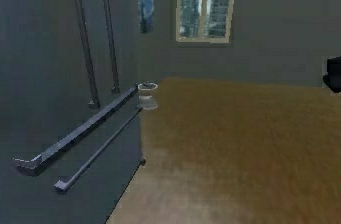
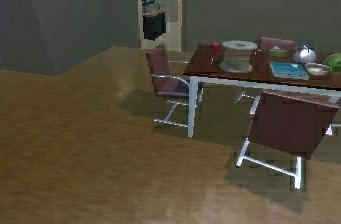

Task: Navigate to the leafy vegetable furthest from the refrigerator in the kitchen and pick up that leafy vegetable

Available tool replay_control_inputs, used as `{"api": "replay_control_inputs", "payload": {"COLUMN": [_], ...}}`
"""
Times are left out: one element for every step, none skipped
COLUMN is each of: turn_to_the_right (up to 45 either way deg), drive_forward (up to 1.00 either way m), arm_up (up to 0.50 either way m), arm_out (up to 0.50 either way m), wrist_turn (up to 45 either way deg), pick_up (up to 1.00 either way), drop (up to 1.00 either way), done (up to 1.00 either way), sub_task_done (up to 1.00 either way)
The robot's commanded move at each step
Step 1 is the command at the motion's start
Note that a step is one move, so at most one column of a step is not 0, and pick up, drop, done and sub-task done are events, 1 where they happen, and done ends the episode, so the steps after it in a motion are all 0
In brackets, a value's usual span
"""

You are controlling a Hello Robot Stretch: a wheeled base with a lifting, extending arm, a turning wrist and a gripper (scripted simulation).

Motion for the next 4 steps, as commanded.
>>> {"api": "replay_control_inputs", "payload": {"turn_to_the_right": [21.0, 0.0, -45.0, -45.0], "drive_forward": [0.00, 0.95, 0.00, 0.00], "arm_up": [0.00, 0.00, 0.00, 0.00], "arm_out": [0.00, 0.00, 0.00, 0.00], "wrist_turn": [0.0, 0.0, 0.0, 0.0], "pick_up": [0.00, 0.00, 0.00, 0.00], "drop": [0.00, 0.00, 0.00, 0.00], "done": [0.00, 0.00, 0.00, 0.00], "sub_task_done": [0.00, 0.00, 0.00, 0.00]}}
